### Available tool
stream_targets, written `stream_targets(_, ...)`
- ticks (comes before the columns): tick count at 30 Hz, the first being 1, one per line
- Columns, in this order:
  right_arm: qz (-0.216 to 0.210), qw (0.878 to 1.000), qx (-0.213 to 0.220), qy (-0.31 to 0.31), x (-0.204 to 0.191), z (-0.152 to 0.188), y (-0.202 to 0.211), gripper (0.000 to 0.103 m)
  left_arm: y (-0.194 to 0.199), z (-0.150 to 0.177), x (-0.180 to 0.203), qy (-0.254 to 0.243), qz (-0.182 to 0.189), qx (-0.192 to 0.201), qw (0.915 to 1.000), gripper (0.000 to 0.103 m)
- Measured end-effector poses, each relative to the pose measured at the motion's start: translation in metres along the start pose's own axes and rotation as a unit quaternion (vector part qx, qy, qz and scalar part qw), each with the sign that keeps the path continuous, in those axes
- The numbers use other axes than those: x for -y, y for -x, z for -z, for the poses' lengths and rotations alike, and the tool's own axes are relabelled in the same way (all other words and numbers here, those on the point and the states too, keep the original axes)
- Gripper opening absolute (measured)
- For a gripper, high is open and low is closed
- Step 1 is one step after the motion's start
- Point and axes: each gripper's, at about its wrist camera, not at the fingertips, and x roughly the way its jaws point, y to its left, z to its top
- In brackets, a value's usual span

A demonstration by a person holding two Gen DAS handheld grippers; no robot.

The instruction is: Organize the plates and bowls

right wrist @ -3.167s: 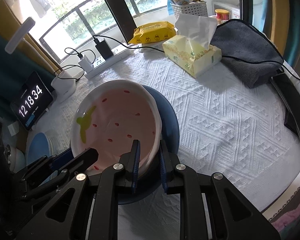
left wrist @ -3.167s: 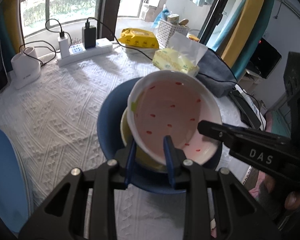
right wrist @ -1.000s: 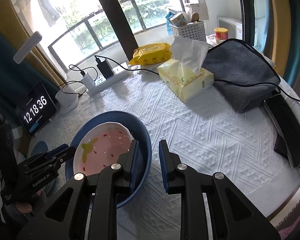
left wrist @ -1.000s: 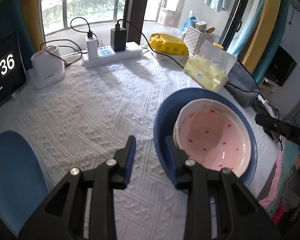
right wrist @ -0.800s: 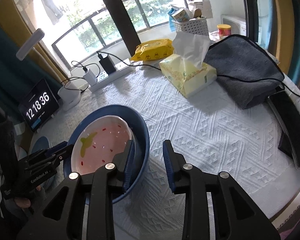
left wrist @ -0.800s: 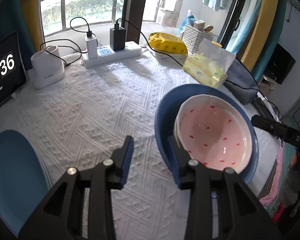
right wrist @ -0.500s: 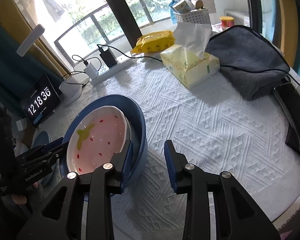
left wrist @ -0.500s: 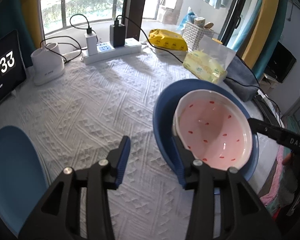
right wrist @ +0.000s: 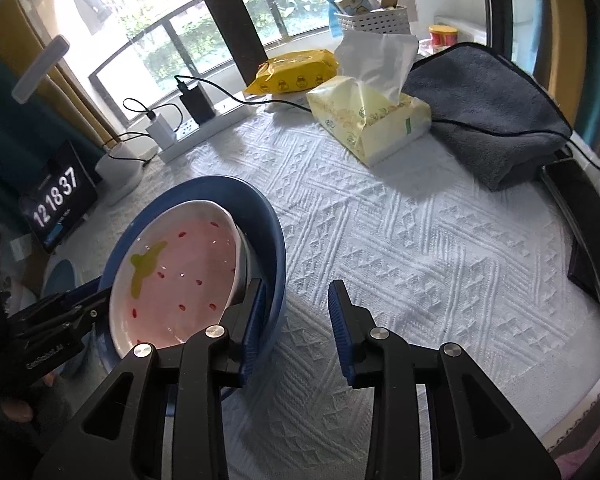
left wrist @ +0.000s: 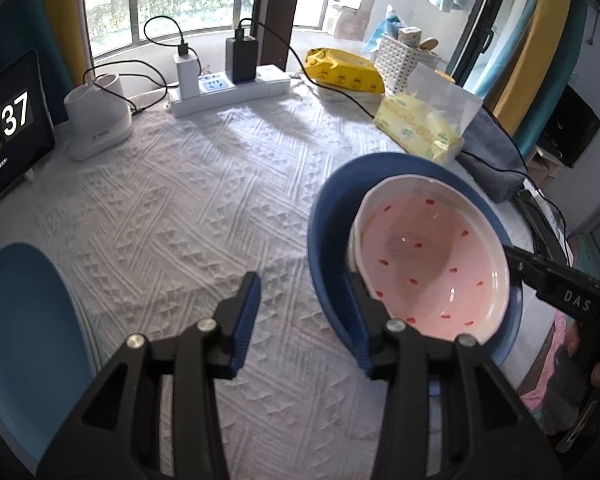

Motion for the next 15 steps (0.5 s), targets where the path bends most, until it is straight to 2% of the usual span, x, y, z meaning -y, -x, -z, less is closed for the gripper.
stream_targets(9, -0.005, 1.0, 0.009, -0.019, 0.002, 0.002, -0.003, 0.033, -0.001, 0.002, -0.003, 0.005, 0.01, 0.006, 0.9999, 0.041)
stream_targets(12, -0.008, 1.0, 0.017, -0.02, 0.0, 0.003, -0.002, 0.027, 0.0, 0.004, 0.002, -0.001, 0.014, 0.011, 0.9998, 0.03)
stream_targets(13, -0.009, 1.0, 0.02, -0.02, -0.002, 0.003, -0.002, 0.025, 0.001, 0.005, 0.004, -0.004, 0.014, 0.013, 0.9998, 0.024)
stream_targets(15, -0.008, 0.999, 0.027, -0.015, -0.006, 0.004, -0.001, 0.016, 0.001, 0.005, 0.01, -0.011, 0.014, 0.018, 0.9997, 0.017)
